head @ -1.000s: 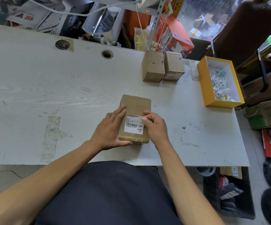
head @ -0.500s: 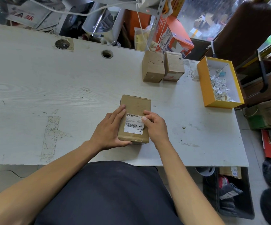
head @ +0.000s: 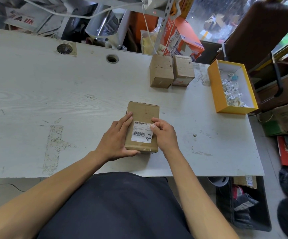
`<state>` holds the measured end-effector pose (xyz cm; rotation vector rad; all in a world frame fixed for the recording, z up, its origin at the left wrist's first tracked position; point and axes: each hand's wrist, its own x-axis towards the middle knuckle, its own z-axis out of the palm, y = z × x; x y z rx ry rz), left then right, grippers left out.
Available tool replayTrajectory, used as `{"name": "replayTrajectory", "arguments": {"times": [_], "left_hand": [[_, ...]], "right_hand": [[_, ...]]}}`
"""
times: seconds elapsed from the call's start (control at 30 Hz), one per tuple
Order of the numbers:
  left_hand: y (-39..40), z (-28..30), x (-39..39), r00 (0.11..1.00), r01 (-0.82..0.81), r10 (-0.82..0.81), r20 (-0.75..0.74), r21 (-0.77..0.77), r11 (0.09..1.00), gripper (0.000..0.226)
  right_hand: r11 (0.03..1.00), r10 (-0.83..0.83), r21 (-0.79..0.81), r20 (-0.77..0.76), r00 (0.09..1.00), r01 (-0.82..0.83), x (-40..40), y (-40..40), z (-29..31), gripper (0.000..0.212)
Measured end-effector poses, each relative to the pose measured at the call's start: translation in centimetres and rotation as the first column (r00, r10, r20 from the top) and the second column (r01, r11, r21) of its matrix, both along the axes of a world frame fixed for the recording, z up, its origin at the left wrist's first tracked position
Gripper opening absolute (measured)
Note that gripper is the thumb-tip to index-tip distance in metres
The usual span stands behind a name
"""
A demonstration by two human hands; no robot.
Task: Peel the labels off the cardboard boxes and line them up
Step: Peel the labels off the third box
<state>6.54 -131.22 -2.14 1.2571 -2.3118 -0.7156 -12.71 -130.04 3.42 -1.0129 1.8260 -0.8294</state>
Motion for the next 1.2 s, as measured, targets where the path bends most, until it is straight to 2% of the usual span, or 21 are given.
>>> {"name": "replayTrajectory", "arguments": {"times": [0.37, 0.5, 0.77, 0.87, 1.0, 1.2], "left_hand": [[0.1, 0.1, 0.0, 1.0, -0.002, 0.002, -0.006, 0.011, 1.0, 0.121], [0.2, 0.1, 0.0, 1.0, -0.006, 0.007, -0.008, 0.018, 1.0, 0.122], [0.2, 0.2, 0.0, 1.0, 0.0, 0.0, -0.009, 0.03, 1.0, 0.124], [-0.4, 0.8, 0.1, 1.0, 0.01, -0.011, 0.005, 0.031, 0.999, 0.12], [-1.6, 2.2, 0.4, 0.998, 0.013, -0.012, 0.056, -0.01, 1.0, 0.105], [-3.9, 4.8, 0.1, 0.996, 0.031, -0.025, 0.081, -0.07, 0.997, 0.102]], "right_hand": [[0.999, -0.033, -0.005, 0.074, 0.997, 0.033, 0.0, 0.1, -0.7, 0.017], [0.995, -0.102, 0.028, 0.225, 0.969, 0.098, -0.2, -0.3, 0.0, 0.017], [0.995, -0.094, 0.058, 0.255, 0.962, 0.082, -0.4, -0.6, 1.2, 0.015], [0.995, -0.073, 0.077, 0.227, 0.971, 0.057, -0.7, -1.0, 1.7, 0.016], [0.997, -0.041, 0.074, 0.137, 0.99, 0.031, -0.5, -1.4, 2.3, 0.02], [0.998, 0.022, 0.063, -0.035, 0.999, -0.02, -0.2, -2.6, 3.6, 0.021]]}}
